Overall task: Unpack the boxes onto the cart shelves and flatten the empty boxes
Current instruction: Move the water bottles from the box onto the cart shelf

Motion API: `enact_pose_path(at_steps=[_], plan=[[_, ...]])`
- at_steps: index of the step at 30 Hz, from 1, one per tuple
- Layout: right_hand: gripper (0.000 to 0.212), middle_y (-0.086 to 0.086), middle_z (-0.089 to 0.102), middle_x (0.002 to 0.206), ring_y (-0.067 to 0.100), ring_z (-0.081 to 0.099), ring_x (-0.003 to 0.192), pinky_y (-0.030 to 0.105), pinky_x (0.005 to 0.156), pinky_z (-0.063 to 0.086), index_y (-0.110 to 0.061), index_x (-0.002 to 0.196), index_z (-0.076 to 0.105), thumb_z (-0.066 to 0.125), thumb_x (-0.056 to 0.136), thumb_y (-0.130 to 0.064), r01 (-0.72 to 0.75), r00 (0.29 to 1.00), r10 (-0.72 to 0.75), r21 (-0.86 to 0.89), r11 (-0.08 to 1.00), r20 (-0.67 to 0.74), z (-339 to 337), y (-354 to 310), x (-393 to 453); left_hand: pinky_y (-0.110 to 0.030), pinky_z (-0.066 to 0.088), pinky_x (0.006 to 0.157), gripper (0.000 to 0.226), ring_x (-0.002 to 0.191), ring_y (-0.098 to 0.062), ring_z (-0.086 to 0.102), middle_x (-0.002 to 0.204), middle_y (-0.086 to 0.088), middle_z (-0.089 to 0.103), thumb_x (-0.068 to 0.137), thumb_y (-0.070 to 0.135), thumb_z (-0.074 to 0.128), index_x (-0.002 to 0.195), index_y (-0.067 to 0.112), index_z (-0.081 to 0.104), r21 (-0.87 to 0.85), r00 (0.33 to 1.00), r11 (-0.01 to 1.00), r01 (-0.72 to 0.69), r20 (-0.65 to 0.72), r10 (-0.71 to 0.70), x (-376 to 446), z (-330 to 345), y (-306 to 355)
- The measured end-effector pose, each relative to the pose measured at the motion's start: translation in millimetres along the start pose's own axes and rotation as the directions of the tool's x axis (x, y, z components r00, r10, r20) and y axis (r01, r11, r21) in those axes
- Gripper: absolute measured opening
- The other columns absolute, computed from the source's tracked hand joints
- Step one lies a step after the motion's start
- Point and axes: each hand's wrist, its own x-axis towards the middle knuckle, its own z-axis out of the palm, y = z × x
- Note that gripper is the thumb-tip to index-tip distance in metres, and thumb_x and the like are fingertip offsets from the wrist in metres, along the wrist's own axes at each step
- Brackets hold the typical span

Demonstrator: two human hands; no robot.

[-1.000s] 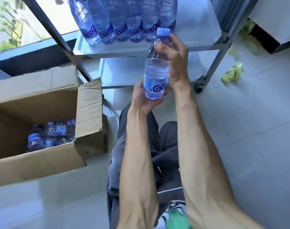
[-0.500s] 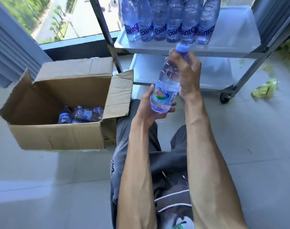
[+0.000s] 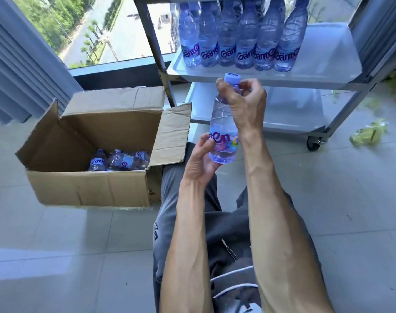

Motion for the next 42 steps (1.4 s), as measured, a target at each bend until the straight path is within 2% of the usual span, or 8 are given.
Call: enact_pose_path(at_steps=[3,7,10,15,23,28,34,42], plan=[[0.043,0.013,0.070,0.077,0.027,0.067,0.069,0.044,0.066,0.057,-0.007,0.086,0.063,0.084,0.071,-0.042,-0.034,0.999,0.028,0.194,0.980,0.036,-11.5,7.3,-1.3,-0.048,0.048,0.096,0.076,0.113,-0.039,0.058,0.130,-0.022,0.058,0.086,0.067,0.052,0.132,0.006,0.055,0.083,0.975,0.972,0.221,-0.013,-0.221,1.0,5.1,6.1],[0.030,0.018,0.071,0.081,0.029,0.065,0.070,0.043,0.070,0.054,-0.012,0.084,0.068,0.077,0.080,-0.040,-0.067,0.992,0.028,0.336,0.939,0.121,-16.1,8.1,-3.3,-0.038,0.044,0.068,0.067,0.082,-0.033,0.063,0.102,-0.014,0.068,0.090,0.066,0.046,0.120,0.009,0.064,0.215,0.965,0.942,0.257,-0.001,-0.263,0.7,6.7,10.4],[0.031,0.006,0.069,0.078,0.021,0.061,0.072,0.040,0.074,0.051,-0.019,0.077,0.069,0.069,0.080,-0.050,-0.023,0.993,0.002,0.176,0.984,0.118,-11.8,1.7,3.1,-0.038,0.054,0.071,0.064,0.089,-0.027,0.066,0.111,-0.014,0.067,0.084,0.061,0.064,0.123,0.009,0.066,0.126,0.990,0.982,0.141,0.010,-0.143,-1.8,10.9,9.5],[0.048,-0.005,0.069,0.095,0.014,0.066,0.088,0.030,0.077,0.053,-0.034,0.108,0.062,0.081,0.067,-0.049,0.039,0.988,-0.003,-0.232,0.972,0.153,-12.5,-2.7,-1.0,-0.040,0.056,0.086,0.061,0.104,-0.029,0.066,0.119,-0.017,0.067,0.076,0.057,0.075,0.116,0.012,0.071,0.229,0.997,0.973,-0.009,-0.075,0.027,-0.4,10.3,4.5],[0.069,-0.006,0.067,0.102,0.013,0.064,0.088,0.027,0.075,0.051,-0.024,0.119,0.057,0.087,0.061,-0.044,0.008,0.987,0.055,-0.392,0.920,0.148,-21.2,-3.0,19.2,-0.038,0.058,0.074,0.054,0.094,-0.027,0.069,0.109,-0.015,0.068,0.073,0.050,0.081,0.109,0.011,0.071,0.192,0.981,0.979,-0.066,-0.167,0.099,38.7,34.5,0.9],[0.057,0.004,0.071,0.097,0.026,0.065,0.091,0.034,0.076,0.052,-0.015,0.102,0.063,0.086,0.059,-0.045,-0.126,0.991,0.081,-0.503,0.855,-0.110,-40.7,12.4,76.6,-0.034,0.057,0.071,0.021,0.084,-0.020,0.068,0.097,-0.009,0.069,0.091,0.034,0.065,0.098,0.014,0.068,0.274,0.988,0.962,0.005,-0.153,0.039,110.4,62.1,-6.2],[0.058,0.002,0.072,0.100,0.027,0.065,0.091,0.025,0.069,0.040,-0.015,0.109,0.063,0.089,0.061,-0.034,-0.135,0.893,-0.056,-0.385,0.913,-0.446,-74.0,26.6,160.7,-0.039,0.041,0.109,0.063,0.127,-0.025,0.052,0.140,-0.014,0.052,0.089,0.025,0.067,0.145,0.008,0.043,0.665,0.828,0.731,0.152,-0.489,0.273,231.1,102.5,-6.5],[0.044,-0.007,0.066,0.083,0.013,0.057,0.071,0.008,0.056,0.035,-0.013,0.098,0.061,0.087,0.063,-0.022,0.002,0.888,-0.155,-0.333,0.943,-0.432,-84.8,36.4,243.4,-0.025,0.040,0.072,0.030,0.098,-0.027,0.065,0.104,-0.005,0.069,0.082,0.024,0.075,0.105,0.013,0.059,0.897,0.793,0.440,0.034,-0.292,0.535,329.7,151.6,-19.7]])
